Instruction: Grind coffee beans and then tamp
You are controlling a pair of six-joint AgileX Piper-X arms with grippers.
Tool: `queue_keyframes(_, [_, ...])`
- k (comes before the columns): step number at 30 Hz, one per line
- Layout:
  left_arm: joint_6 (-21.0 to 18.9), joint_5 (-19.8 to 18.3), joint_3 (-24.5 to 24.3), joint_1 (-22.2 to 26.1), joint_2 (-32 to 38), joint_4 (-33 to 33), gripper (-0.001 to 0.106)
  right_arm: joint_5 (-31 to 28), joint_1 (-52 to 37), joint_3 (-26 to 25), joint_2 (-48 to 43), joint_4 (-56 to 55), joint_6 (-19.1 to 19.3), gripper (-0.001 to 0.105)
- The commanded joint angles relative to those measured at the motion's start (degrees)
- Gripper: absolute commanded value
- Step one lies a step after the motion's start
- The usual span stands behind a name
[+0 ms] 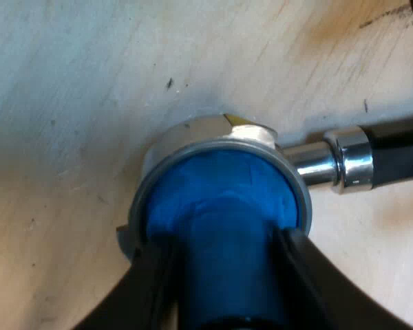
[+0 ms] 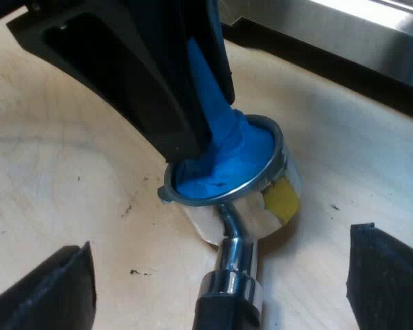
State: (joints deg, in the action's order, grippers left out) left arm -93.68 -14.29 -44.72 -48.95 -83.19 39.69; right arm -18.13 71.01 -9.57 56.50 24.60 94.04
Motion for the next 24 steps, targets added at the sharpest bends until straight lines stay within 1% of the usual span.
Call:
queue_keyframes(1, [-2.23,-2.22,3.69,-0.48,-3.69,5.69,0.0,0.36,-0.06,0.12,-0.34,0.5,-2.13,0.076])
queue_keyframes(3, [-2.54,-2.61,3.69,-0.48,-3.69,5.69,0.0,0.36,-0.06,0.12,-0.34,0.5,-2.79,0.076])
queue_keyframes(11, [-2.53,-2.67,3.45,-0.48,-2.82,5.83,0.0,0.36,-0.06,0.12,-0.34,0.5,-2.78,0.076])
queue_keyframes(15, [-2.53,-2.67,1.75,-0.48,-0.1,5.83,0.0,0.36,-0.06,0.12,-0.34,0.5,-2.78,0.076])
queue_keyframes(20, [-2.53,-2.67,-2.26,-0.48,4.19,6.23,0.0,0.36,-0.06,0.12,-0.34,0.5,-2.78,0.076])
queue_keyframes(24, [-2.53,-1.8,-4.33,-0.48,6.24,6.81,0.0,0.36,-0.06,0.12,-0.34,0.5,-2.78,0.076])
